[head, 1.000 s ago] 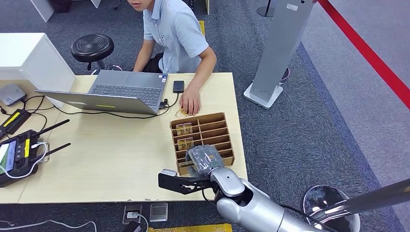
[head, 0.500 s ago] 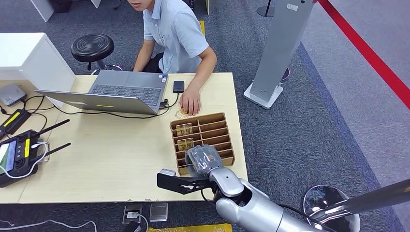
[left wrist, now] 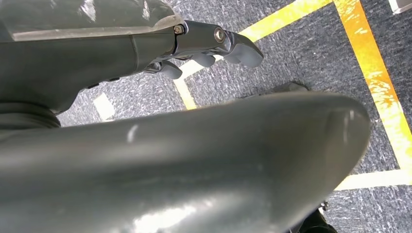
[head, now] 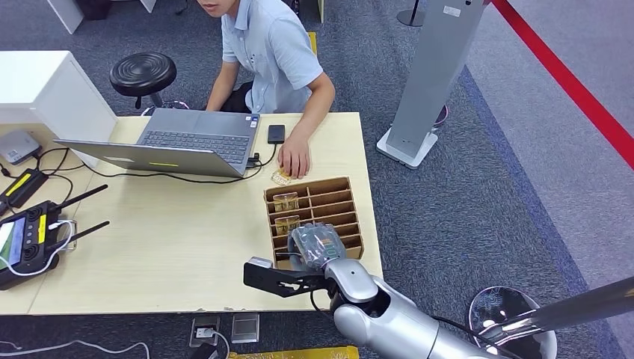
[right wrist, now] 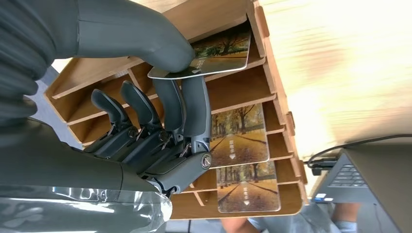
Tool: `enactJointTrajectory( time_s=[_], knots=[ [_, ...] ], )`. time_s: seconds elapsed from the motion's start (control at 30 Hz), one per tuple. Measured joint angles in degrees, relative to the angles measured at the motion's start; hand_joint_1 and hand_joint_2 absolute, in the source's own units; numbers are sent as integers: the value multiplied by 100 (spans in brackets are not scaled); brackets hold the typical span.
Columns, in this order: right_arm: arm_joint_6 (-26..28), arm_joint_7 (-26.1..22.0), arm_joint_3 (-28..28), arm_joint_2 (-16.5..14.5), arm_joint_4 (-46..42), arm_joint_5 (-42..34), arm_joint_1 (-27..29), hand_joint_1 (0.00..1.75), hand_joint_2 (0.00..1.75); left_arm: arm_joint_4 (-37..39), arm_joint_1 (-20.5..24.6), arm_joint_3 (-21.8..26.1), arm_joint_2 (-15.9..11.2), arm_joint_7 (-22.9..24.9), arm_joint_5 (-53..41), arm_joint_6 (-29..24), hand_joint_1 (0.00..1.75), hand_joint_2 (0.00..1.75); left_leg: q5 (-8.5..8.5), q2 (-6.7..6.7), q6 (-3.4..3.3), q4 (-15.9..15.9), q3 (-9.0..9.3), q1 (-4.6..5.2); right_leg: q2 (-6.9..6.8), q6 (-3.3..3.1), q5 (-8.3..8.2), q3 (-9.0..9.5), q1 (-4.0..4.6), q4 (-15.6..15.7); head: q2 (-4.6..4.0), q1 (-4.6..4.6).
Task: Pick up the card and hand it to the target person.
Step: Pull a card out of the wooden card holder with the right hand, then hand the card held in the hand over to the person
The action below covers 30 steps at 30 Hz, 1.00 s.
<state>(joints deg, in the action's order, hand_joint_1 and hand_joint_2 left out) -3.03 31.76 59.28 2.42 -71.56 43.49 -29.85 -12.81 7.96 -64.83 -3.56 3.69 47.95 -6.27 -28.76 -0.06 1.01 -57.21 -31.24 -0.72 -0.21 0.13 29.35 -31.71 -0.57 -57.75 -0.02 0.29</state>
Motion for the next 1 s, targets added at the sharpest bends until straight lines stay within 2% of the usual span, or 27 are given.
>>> enactJointTrajectory(
  time_s=[0.2,0.5,0.63,0.77,0.83,1.0],
  knots=[
    [-259,350,-148,177,-419,-350,-178,157,175,0,-21,3,-4,3,22,11,0,0,0,0,0,0,0,0,0,0,0,0,0,0,0,2],
    [-266,729,-551,585,-1545,-389,-450,157,175,0,-91,10,-4,-59,80,13,0,0,0,0,0,-1,1,0,0,0,0,-1,0,0,0,-2],
    [-345,781,-663,721,-1933,-409,-471,157,175,0,-96,19,-4,-78,90,14,0,0,0,0,0,-1,1,0,0,0,0,0,0,0,0,-2],
    [-362,622,-689,765,-2026,-364,-475,157,175,0,-85,49,-4,-77,75,23,0,0,0,0,0,-1,0,0,0,0,0,0,0,0,0,-1],
    [-106,409,-689,763,-1987,-153,-479,157,175,0,-71,52,-1,-74,50,36,0,0,0,0,0,-1,-1,0,0,0,0,0,0,0,0,-1],
    [1472,-480,-773,658,-1538,805,-510,157,175,0,9,52,41,-76,-48,92,0,0,0,-1,0,-1,-1,0,-1,0,0,1,0,0,0,-1]
  ],
)
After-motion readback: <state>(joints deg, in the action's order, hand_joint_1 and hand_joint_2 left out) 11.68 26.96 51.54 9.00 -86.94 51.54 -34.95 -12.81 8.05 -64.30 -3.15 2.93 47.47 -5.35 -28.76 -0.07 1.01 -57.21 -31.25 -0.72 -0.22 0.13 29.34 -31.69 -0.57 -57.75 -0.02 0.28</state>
